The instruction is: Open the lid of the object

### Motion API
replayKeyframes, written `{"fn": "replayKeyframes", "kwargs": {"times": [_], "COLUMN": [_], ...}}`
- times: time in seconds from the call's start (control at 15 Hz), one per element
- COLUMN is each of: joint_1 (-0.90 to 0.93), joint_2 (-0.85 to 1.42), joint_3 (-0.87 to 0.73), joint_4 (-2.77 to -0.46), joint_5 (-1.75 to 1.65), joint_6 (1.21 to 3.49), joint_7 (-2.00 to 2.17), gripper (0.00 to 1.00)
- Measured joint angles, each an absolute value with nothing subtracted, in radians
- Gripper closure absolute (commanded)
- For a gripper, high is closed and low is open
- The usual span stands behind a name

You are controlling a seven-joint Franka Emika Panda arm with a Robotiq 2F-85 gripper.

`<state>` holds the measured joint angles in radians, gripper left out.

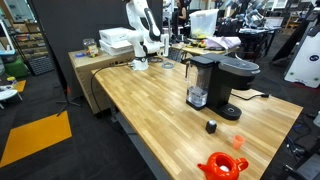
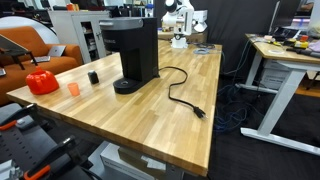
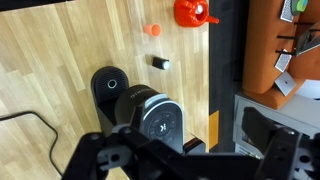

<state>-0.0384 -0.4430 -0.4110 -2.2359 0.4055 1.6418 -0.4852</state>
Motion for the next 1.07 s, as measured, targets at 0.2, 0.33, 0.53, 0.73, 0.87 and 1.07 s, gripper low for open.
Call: {"fn": "replayKeyframes", "kwargs": {"times": [0.2,0.33,0.53,0.73,0.87,1.07], "joint_1": [-0.051,-0.065,-0.067,-0.058,-0.063,-0.073], "joint_2": [-0.443,-0.442,-0.441,-0.428,-0.422,-0.423], "joint_3": [-0.406,-0.398,-0.372,-0.322,-0.307,-0.309], "joint_4": [-2.247,-2.265,-2.287,-2.289,-2.289,-2.289], "joint_5": [0.423,0.469,0.575,0.658,0.661,0.661], "joint_6": [1.648,1.657,1.655,1.651,1.651,1.651], "joint_7": [-0.456,-0.413,-0.368,-0.364,-0.364,-0.366], "gripper": [0.0,0.0,0.0,0.0,0.0,0.0]}}
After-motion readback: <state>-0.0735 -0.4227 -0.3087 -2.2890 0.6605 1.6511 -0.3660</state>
